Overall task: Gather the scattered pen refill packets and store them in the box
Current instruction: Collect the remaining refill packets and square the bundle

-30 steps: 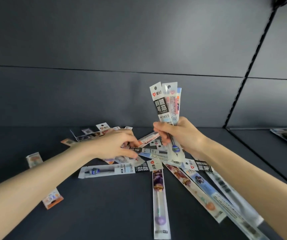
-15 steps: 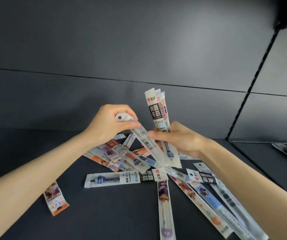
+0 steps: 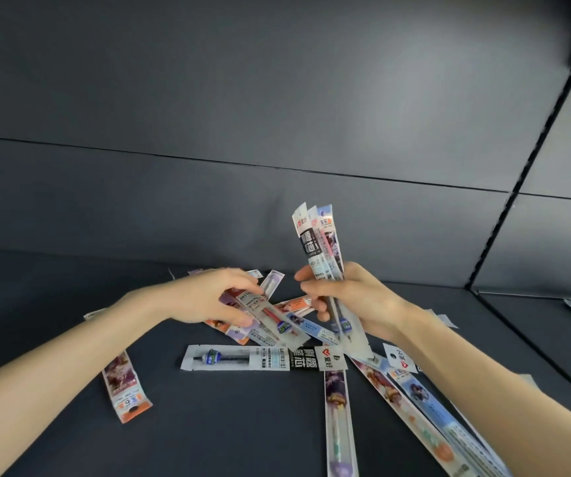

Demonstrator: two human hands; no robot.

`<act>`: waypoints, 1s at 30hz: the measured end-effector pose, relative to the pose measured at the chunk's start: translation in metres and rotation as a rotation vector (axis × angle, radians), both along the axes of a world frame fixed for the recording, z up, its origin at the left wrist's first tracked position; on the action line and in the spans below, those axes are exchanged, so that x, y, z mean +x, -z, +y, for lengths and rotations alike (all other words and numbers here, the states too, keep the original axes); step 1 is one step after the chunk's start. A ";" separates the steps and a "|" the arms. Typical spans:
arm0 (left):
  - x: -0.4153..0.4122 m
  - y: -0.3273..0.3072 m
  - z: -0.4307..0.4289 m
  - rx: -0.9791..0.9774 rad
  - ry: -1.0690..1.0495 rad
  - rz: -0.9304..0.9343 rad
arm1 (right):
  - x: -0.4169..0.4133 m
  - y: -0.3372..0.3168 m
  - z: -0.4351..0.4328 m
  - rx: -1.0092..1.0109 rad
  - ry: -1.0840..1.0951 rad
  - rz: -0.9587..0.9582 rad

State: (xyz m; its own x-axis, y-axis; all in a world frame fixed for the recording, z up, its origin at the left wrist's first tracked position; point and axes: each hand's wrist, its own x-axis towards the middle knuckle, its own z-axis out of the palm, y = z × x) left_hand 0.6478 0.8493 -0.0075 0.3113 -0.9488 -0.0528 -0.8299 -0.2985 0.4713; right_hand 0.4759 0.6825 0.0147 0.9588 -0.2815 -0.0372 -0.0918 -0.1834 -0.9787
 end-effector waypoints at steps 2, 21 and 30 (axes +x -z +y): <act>0.000 0.004 -0.002 -0.019 0.014 0.004 | 0.000 0.001 0.000 0.071 -0.008 -0.004; -0.042 -0.010 0.000 -0.965 -0.132 -0.503 | -0.005 -0.011 0.014 0.061 -0.043 -0.005; -0.069 -0.031 -0.023 -0.987 -0.493 0.949 | -0.003 -0.004 0.022 0.028 0.026 -0.120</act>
State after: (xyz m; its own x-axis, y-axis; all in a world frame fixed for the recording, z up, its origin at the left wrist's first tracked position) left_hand 0.5790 0.8258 0.0232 0.8299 -0.5289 0.1775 -0.0069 0.3084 0.9512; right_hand 0.4726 0.7050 0.0188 0.9493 -0.3068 0.0689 0.0217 -0.1548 -0.9877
